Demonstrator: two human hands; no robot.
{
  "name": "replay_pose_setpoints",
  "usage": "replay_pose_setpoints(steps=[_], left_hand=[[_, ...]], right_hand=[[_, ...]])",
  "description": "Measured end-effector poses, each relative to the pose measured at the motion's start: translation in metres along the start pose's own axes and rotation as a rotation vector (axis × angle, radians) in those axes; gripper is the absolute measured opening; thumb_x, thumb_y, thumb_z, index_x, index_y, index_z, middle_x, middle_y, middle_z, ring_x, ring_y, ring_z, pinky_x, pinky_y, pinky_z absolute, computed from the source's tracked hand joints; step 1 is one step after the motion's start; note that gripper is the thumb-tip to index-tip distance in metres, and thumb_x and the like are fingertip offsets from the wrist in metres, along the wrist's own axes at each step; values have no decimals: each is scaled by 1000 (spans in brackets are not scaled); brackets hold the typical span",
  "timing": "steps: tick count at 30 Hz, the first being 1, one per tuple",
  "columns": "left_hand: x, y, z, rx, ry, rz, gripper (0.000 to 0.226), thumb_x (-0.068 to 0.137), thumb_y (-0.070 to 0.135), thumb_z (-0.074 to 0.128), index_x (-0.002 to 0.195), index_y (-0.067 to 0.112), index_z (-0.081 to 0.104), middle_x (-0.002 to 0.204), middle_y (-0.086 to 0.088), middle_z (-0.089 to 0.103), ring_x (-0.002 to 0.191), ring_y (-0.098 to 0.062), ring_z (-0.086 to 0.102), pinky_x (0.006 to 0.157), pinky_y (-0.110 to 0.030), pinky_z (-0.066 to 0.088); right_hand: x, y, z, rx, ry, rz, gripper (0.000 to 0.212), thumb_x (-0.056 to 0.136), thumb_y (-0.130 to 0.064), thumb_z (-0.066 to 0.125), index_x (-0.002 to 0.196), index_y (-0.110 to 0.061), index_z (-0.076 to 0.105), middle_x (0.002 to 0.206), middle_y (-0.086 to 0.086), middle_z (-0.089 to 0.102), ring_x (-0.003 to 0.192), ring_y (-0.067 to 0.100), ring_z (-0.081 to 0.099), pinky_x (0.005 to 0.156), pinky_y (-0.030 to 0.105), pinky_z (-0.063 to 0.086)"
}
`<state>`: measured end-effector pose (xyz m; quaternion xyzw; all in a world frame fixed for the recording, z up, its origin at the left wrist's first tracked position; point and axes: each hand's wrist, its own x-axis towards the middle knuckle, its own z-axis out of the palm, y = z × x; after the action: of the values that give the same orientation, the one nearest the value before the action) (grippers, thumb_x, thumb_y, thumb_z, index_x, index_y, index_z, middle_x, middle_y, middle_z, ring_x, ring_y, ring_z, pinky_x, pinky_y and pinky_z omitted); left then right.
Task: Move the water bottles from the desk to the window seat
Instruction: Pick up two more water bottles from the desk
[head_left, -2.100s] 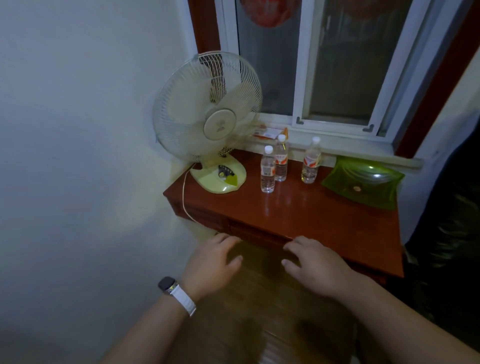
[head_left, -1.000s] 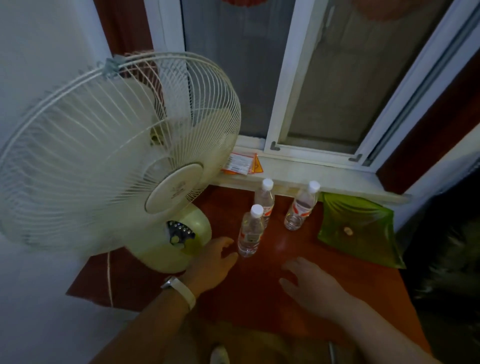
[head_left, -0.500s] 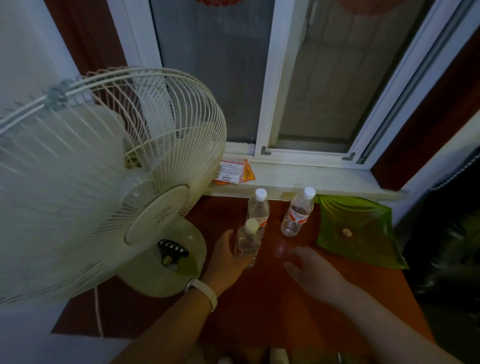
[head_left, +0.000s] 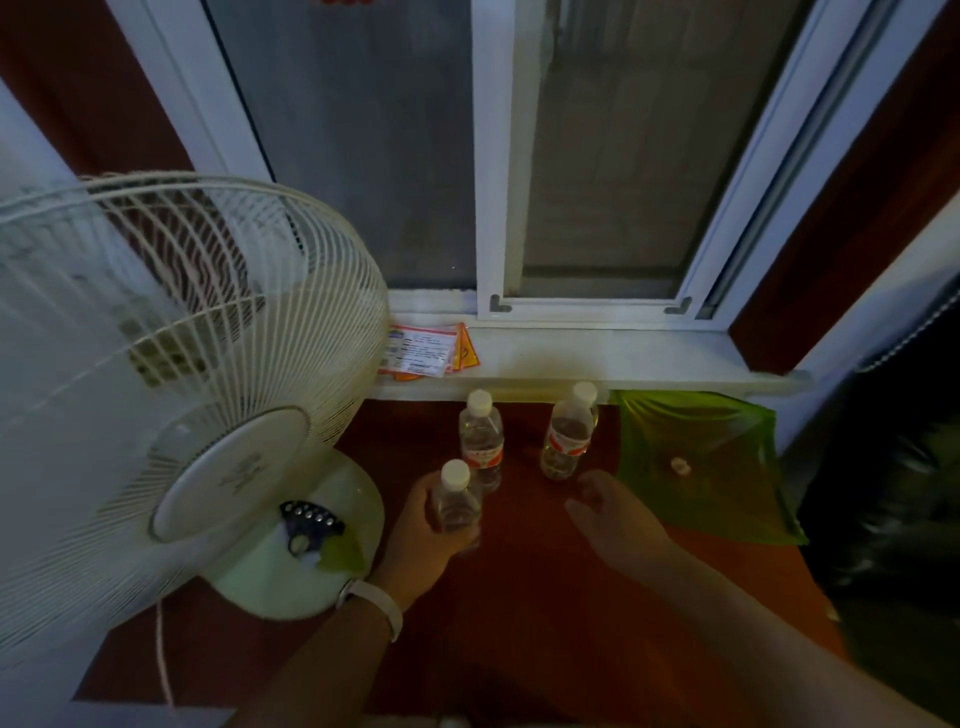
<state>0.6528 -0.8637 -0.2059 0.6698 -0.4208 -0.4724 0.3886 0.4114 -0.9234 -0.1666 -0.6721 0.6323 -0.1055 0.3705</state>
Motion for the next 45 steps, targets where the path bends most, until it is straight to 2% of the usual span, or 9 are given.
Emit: replay_pose_setpoints(steps=[6,12,20,24,28,33,38,42,45], left_hand=[[7,-5,4,52,71,-2,59,73,4,84,115,32,53,109,9,66,93,0,66,83,-21,53],[3,3,8,98,97,11,52,70,16,89,108,37,60,98,12,73,93,7,67,75,-11,51],[-7,0,23,87,113,-44,46,67,7,89,104,21,66,94,1,76,85,-4,71,75,-18,52],[-10,7,33,81,149,-67,55,65,9,91,112,18,64,98,3,75,82,6,67,70,-8,48],[-5,12,36,42,190,-70,56,66,9,91,114,21,64,100,3,75,90,-5,70,75,-13,51],[2,21,37,12,214,-57,60,67,17,91,119,26,63,107,7,75,99,-10,71,88,-29,55],[-1,33,41,-38,235,-33,54,68,9,89,115,21,65,106,1,76,99,-17,72,88,-33,56],[-6,40,42,-79,241,-23,50,69,0,86,111,19,67,101,-2,77,93,-17,73,79,-26,54],[-14,44,40,-118,243,-10,50,69,-1,85,111,20,67,100,-3,77,92,-18,73,77,-25,55]], right_hand=[[26,11,-9,152,76,93,54,91,-34,63,137,-15,43,118,-2,54,103,14,56,89,35,50],[55,23,-16,243,78,128,87,75,-54,72,145,-20,33,138,5,50,115,23,59,93,47,54],[97,27,-14,287,71,38,98,66,-36,87,145,-12,35,139,8,49,125,26,51,100,40,46],[112,28,-10,375,20,2,85,65,-23,89,135,-14,42,126,2,54,114,22,57,91,35,49],[119,29,-7,427,-12,-56,77,70,-10,86,134,-18,43,112,-5,55,93,10,58,65,9,44],[119,28,-8,468,-28,-110,70,68,-20,87,128,-22,50,108,-6,65,89,10,66,70,22,51],[98,8,-29,475,-72,-247,34,75,18,69,106,17,56,91,37,58,86,32,56,50,3,41],[86,-2,-36,539,-77,-285,42,75,15,72,82,-24,58,76,-3,63,64,0,66,56,1,43],[78,-6,-36,538,-60,-297,46,74,6,77,84,-33,55,81,-13,63,68,-15,62,61,6,46]])
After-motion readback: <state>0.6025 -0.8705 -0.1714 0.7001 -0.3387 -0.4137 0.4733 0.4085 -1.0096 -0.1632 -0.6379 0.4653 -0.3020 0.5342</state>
